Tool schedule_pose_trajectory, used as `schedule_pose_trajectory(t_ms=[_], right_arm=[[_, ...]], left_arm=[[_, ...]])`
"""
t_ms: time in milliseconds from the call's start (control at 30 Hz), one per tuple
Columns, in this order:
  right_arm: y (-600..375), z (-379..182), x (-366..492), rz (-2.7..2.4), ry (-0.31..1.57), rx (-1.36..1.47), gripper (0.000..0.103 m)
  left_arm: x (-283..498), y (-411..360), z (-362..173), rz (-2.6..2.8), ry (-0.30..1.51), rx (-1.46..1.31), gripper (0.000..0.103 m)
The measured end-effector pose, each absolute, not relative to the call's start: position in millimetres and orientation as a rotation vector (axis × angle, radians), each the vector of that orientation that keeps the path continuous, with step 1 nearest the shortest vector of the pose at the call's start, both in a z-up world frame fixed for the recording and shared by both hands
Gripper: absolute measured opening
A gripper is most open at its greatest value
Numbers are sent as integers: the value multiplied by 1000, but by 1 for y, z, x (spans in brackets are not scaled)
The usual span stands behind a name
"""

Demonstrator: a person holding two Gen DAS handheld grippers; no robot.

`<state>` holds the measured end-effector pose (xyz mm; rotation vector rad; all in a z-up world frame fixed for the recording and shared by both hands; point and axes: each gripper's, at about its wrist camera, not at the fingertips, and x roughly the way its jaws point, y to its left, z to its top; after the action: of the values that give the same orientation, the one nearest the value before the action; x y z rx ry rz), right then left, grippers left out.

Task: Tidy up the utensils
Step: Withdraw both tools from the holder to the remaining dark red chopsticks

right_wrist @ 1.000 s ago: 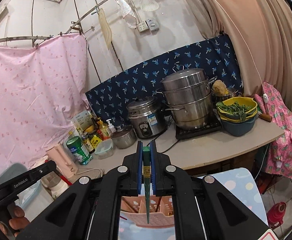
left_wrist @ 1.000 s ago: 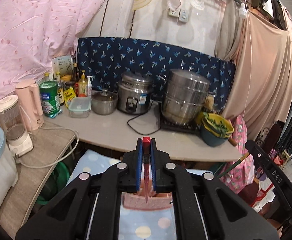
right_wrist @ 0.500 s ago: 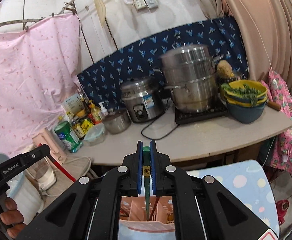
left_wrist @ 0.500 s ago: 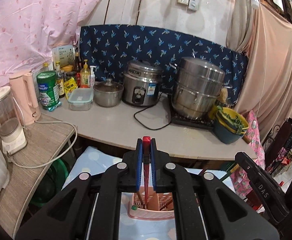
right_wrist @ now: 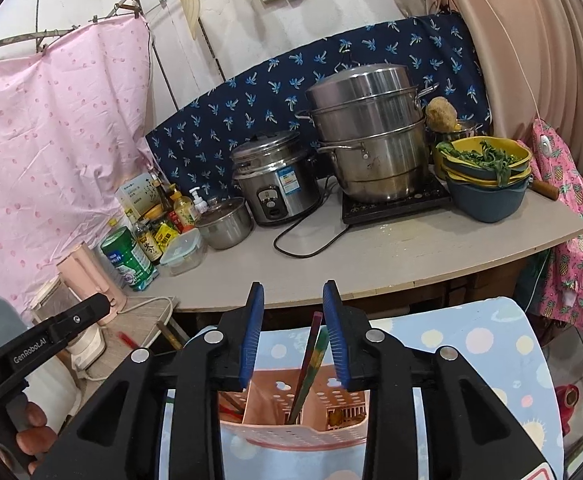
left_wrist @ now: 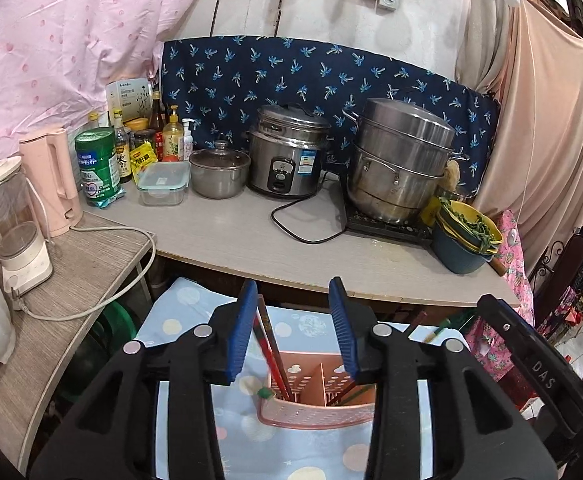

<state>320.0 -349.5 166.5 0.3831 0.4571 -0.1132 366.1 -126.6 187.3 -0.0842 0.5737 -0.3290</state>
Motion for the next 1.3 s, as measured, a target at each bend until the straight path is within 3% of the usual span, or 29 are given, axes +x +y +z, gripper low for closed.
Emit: schedule_pose_trajectory(t_ms=[200, 667, 1300], right_arm=[[-339, 180, 292, -106, 444, 346, 37], [-295, 168, 193, -107, 496, 226, 38], [-244, 82, 88, -78, 683, 216, 40]], left_arm=[[335, -122, 190, -289, 563, -21, 47], [252, -95, 156, -218, 637, 90, 47], [161, -58, 68, -189, 802, 113, 47]])
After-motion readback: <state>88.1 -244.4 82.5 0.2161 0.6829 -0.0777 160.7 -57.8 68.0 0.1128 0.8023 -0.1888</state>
